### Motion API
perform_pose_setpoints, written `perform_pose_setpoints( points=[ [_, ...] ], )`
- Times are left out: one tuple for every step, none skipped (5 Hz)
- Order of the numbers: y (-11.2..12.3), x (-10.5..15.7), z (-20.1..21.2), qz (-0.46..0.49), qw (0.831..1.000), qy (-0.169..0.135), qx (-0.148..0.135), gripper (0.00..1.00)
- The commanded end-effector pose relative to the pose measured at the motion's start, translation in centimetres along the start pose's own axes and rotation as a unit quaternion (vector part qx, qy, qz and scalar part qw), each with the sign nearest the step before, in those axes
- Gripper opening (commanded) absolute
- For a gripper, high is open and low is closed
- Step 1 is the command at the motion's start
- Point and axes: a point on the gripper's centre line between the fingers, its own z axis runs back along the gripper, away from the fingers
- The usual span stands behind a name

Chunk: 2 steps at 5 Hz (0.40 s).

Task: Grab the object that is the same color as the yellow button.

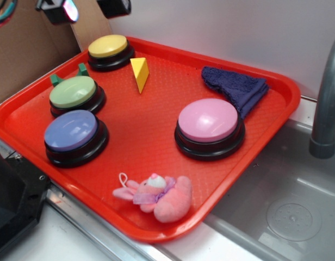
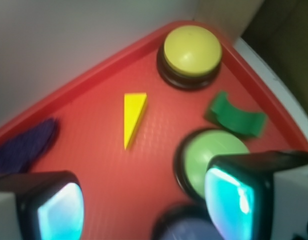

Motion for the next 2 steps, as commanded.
perform_pose_setpoints(
  points=[
    [0.4, 3.7, -5.4, 0.059, 0.998, -0.014, -0.015, 1.0],
    [0.2, 4.4, -8.8, 0.054, 0.999, 0.004, -0.005, 1.0]
  ],
)
